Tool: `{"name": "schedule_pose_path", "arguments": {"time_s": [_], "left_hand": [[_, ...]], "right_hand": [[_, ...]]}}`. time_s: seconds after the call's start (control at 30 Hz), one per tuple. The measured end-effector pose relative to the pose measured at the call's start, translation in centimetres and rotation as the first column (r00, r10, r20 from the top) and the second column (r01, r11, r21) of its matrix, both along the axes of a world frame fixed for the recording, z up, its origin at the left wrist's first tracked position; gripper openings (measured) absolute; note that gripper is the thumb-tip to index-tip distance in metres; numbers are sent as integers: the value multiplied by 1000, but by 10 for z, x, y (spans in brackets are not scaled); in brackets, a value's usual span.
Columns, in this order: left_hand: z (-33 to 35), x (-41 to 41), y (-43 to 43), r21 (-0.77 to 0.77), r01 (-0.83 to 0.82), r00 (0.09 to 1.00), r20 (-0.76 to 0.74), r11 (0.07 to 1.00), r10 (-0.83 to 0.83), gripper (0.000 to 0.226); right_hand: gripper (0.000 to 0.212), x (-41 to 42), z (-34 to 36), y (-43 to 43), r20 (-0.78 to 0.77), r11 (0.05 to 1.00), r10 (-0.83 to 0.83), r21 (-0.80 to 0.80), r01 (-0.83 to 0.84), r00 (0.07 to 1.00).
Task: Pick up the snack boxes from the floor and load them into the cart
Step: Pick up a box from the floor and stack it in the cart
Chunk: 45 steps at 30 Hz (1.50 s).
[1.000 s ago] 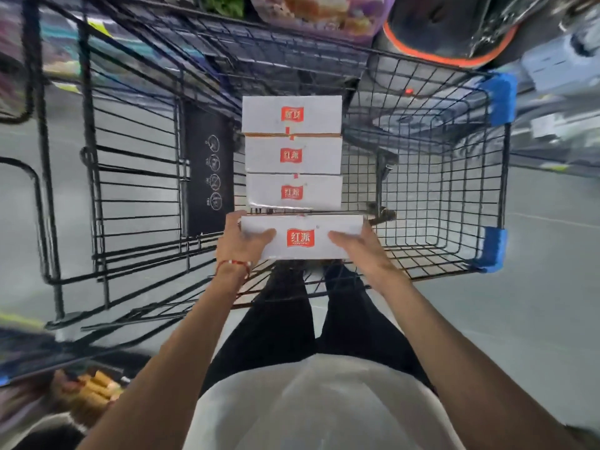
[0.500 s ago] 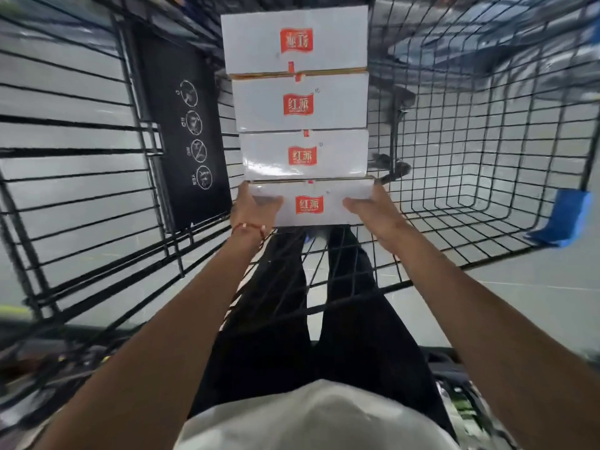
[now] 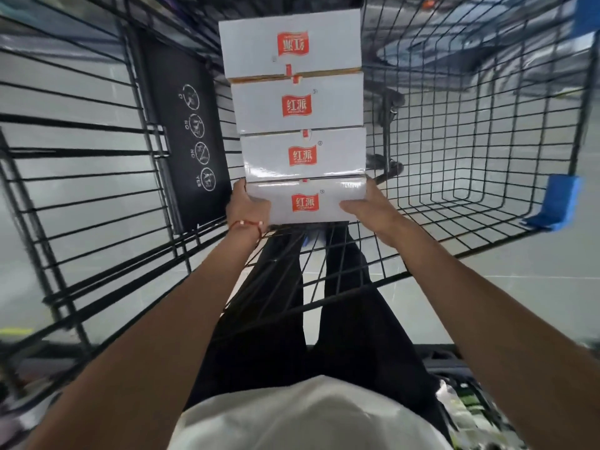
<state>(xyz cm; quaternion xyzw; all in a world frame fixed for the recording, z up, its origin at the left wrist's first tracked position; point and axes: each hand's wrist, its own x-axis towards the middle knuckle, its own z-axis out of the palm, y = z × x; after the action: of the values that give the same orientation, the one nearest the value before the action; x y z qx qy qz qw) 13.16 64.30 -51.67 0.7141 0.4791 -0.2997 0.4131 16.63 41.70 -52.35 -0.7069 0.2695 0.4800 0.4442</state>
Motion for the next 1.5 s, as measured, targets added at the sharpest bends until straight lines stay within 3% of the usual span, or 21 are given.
{"name": "schedule_pose_path", "arguments": {"time_s": [0.1, 0.17, 0.3, 0.47, 0.7, 0.9, 1.2, 1.5], "left_hand": [[18, -4, -1, -28, 63, 998, 21, 998, -62, 59], [27, -7, -1, -33, 84, 996, 32, 996, -83, 62], [58, -12, -11, -33, 81, 992, 96, 996, -78, 53], [94, -17, -33, -90, 53, 972, 233, 995, -31, 40], [153, -19, -94, -199, 136, 908, 418, 970, -42, 26], [199, -31, -168, -192, 328, 826, 534, 925, -182, 23], [263, -44, -303, -169, 595, 635, 699, 786, -329, 33], [294, -52, -454, -194, 816, 477, 758, 544, -445, 30]], "right_hand": [[50, -6, 16, -2, 44, 998, -50, -40, 52, 998], [48, -9, 23, -4, 78, 993, -97, -58, 102, 992], [38, -16, 60, -14, 181, 967, -240, -43, 252, 954], [31, -33, 119, -28, 311, 881, -473, 147, 450, 824], [25, -85, 181, -72, 341, 725, -689, 312, 614, 640], [25, -118, 219, -124, 378, 605, -794, 410, 682, 476], [25, -170, 256, -229, 460, 440, -864, 490, 752, 206], [23, -217, 293, -342, 513, 268, -858, 501, 823, -33]]}}
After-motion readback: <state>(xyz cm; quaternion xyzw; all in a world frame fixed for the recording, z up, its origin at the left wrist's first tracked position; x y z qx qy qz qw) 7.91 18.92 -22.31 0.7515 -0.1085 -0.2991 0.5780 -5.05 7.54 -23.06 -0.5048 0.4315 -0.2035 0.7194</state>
